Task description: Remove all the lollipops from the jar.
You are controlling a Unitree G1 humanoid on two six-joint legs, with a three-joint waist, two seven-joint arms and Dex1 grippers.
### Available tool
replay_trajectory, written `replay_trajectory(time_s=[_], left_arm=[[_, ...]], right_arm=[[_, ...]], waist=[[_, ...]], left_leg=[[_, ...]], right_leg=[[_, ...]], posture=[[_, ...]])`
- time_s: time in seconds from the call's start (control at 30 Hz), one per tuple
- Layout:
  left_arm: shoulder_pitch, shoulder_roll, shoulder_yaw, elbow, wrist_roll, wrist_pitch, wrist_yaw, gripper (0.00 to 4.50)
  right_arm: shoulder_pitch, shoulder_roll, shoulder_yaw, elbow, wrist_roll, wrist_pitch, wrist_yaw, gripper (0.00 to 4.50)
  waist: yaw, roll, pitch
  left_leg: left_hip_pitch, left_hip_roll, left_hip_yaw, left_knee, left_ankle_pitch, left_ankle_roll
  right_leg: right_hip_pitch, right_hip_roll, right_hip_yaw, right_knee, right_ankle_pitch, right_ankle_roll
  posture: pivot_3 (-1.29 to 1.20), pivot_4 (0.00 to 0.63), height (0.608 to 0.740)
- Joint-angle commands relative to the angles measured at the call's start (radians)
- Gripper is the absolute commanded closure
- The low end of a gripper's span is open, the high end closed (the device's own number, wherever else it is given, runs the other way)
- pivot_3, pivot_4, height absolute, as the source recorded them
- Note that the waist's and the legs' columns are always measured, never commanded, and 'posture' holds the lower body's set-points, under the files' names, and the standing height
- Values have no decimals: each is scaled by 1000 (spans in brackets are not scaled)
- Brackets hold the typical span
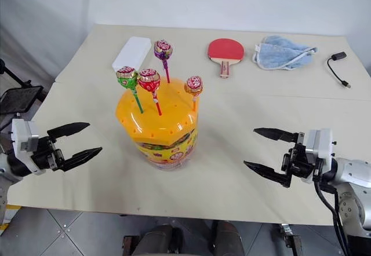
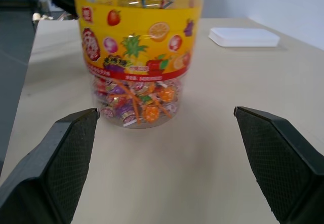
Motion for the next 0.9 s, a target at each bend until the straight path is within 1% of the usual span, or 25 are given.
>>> replay_trajectory(time_s=[0.03, 0.07, 0.13, 0.2, 0.3, 0.4, 0.47, 0.53, 0.57, 0.67, 0.73, 0.8, 0.9], left_arm=[[-16, -8, 14, -10, 5, -32, 15, 0], [-20, -8, 13, -6, 3, -29, 18, 0], [-38, -17, 30, -1, -48, 14, 30, 0], [-49, -26, 85, -6, -186, 110, 17, 0], [-66, -8, 123, -34, -315, 223, -9, 0], [-107, 42, 115, -95, -391, 302, -42, 0], [-196, 67, 66, -151, -444, 356, -37, 0], [-268, 69, 14, -180, -440, 369, -34, 0], [-316, 61, -27, -195, -432, 373, -31, 0], [-482, 22, -155, -236, -439, 411, -15, 0], [-527, 8, -194, -241, -427, 421, -16, 0], [-560, -4, -233, -237, -389, 416, 2, 0], [-598, -50, -274, -224, -358, 407, 47, 0]], right_arm=[[-17, -1, -3, 22, -9, -36, 30, 30], [-23, -1, 0, 31, -11, -41, 36, 30], [-41, 19, -10, 32, 28, -11, 9, 30], [-89, 59, -58, -16, 150, 43, -73, 30], [-121, 60, -96, -119, 261, 115, -151, 30], [-133, 61, -119, -225, 328, 140, -201, 30], [-121, 51, -129, -293, 360, 149, -198, 30], [-105, 46, -125, -319, 357, 141, -163, 30], [-95, 42, -116, -313, 342, 127, -116, 30], [-93, 44, -113, -245, 316, 98, -33, 30], [-103, 43, -119, -205, 297, 81, -7, 30], [-103, 38, -138, -178, 312, 85, 22, 30], [-83, 40, -161, -148, 289, 59, 60, 30]], waist=[[0, 0, 0], [0, 0, 0], [0, 0, 0], [-1, 0, 0], [-4, 0, 0], [0, 0, 0], [13, 0, 0], [24, -1, 0], [24, -1, 0], [24, -1, 0], [21, -1, 0], [15, -1, 0], [17, -1, 0]], left_leg=[[0, 0, 0, 0, 0, 0], [0, 0, 0, 0, 0, 0], [0, 0, 0, 0, 0, 0], [0, 0, 0, 0, 0, 0], [0, 0, 0, 1, 0, 0], [0, 1, -1, 1, 0, 0], [-1, 1, -1, 2, 0, 0], [-1, 1, -2, 4, 0, 0], [0, 0, -3, 4, 0, 0], [0, -2, -2, 4, 1, 1], [0, -4, -1, 4, 1, 2], [1, -4, 0, 3, 1, 2], [1, -3, 0, 3, 1, 2]], right_leg=[[0, 0, 0, 0, 0, 0], [0, 0, 0, 0, 0, 0], [0, 0, 0, 0, 0, 0], [0, 0, 0, 1, 0, 0], [0, 0, 1, 2, 0, 0], [0, 0, 0, 1, 0, 0], [0, 0, 0, 1, 0, 0], [2, 1, 0, 1, 0, 0], [2, 0, 0, 1, 0, 1], [3, 3, 0, 0, 1, 2], [3, 4, 0, 2, 1, 2], [2, 4, 1, 2, 1, 2], [2, 6, 1, 2, 1, 2]], posture=[[0, 150, 740], [0, 150, 740], [0, 150, 740], [0, 150, 740], [0, 150, 740], [0, 150, 740], [0, 150, 740], [0, 150, 740], [0, 150, 740], [0, 150, 740], [0, 150, 740], [0, 150, 740], [0, 150, 740]])
